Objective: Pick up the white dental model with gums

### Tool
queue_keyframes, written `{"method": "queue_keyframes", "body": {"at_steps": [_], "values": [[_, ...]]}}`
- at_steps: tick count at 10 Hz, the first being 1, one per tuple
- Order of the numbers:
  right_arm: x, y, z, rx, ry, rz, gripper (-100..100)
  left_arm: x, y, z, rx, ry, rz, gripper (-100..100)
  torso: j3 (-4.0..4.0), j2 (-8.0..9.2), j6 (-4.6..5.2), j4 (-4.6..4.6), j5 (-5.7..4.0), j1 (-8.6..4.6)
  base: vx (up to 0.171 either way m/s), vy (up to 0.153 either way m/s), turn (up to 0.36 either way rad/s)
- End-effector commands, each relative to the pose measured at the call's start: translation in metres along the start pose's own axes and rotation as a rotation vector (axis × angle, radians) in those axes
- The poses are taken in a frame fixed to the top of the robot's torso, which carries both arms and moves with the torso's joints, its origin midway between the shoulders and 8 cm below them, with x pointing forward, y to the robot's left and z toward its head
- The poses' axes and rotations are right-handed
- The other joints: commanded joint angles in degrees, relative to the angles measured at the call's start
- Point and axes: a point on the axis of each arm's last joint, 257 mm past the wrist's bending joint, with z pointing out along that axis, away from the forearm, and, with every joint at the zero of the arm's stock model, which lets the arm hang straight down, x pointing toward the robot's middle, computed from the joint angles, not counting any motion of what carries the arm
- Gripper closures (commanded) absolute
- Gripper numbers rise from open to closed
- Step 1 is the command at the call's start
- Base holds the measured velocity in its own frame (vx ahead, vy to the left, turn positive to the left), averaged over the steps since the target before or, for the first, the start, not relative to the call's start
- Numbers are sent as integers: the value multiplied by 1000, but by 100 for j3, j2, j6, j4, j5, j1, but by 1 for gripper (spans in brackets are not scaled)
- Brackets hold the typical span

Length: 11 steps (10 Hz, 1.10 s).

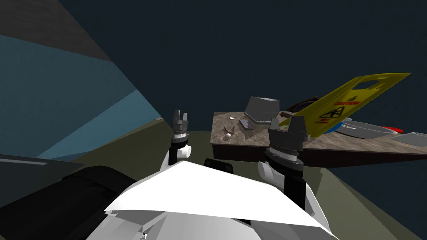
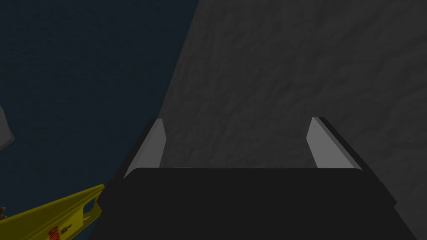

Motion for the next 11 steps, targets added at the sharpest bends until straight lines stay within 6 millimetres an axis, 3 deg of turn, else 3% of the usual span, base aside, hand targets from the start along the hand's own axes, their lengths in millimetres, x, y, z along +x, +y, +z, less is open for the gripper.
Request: {"method": "queue_keyframes", "body": {"at_steps": [1,11], "values": [[8,-6,-2,5,55,-24,-100,0,0,0,0,0,0,0,0,0,0,0,0,0,-61,18,58],[49,-57,-29,51,372,-208,-100,0,0,0,0,0,0,0,20,33,0,8,1,5,-103,38,72]]}}
